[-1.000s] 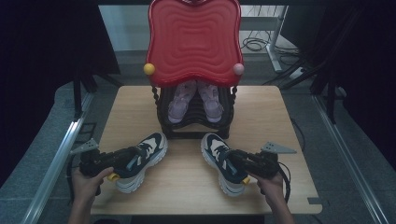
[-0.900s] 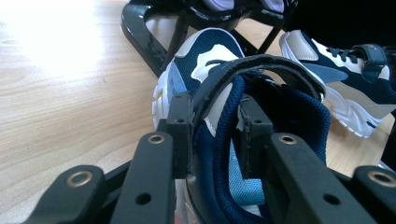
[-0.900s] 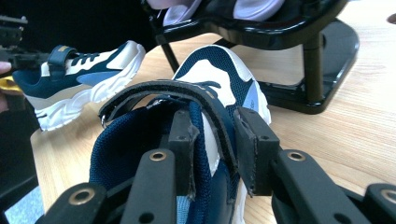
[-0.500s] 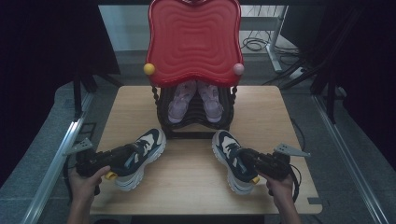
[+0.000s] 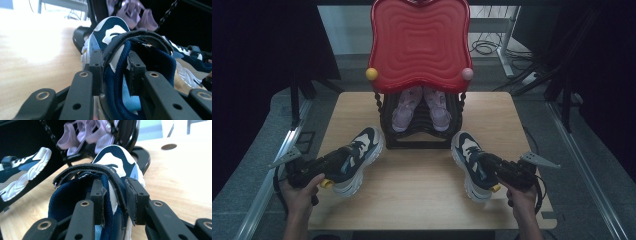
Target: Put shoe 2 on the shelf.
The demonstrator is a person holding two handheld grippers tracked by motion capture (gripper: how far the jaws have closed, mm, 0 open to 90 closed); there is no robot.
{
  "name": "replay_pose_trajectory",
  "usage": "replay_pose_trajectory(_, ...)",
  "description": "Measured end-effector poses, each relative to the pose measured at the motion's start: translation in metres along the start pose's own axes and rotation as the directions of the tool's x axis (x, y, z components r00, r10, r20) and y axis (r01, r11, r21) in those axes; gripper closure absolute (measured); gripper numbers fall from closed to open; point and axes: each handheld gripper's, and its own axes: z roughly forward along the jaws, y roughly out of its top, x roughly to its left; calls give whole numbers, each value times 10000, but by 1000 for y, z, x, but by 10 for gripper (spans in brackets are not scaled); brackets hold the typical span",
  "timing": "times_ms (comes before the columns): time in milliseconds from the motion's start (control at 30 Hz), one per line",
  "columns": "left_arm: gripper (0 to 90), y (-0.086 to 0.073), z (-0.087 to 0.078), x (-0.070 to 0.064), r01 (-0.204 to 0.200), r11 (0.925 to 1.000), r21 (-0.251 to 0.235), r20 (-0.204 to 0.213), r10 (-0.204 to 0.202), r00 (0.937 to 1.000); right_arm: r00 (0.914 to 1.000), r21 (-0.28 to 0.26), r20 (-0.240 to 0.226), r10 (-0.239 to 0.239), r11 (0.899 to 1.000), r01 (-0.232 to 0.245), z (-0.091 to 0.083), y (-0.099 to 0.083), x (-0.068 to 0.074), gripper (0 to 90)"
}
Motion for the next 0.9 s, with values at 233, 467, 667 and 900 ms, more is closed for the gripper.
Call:
replay_pose_trajectory(233, 707, 14, -4, 6, 480, 9969, -618, -185, -492, 9986, 9989, -690, 373, 293, 9973, -267, -13, 15, -3, 696)
replay_pose_trajectory(467, 708, 34, -4, 7, 357, 9950, -931, -333, -390, 9987, 9985, -862, 525, 165, 9962, -120, -17, 28, -3, 696)
replay_pose_trajectory(667, 707, 47, -4, 6, 259, 9927, -1174, -482, -318, 9983, 9970, -1464, 482, 611, 9878, -535, -23, 41, -5, 696)
replay_pose_trajectory(900, 706, 62, -2, 7, 211, 9906, -1350, -567, -289, 9980, 9975, -2182, 436, 548, 9749, -440, -30, 71, -3, 696)
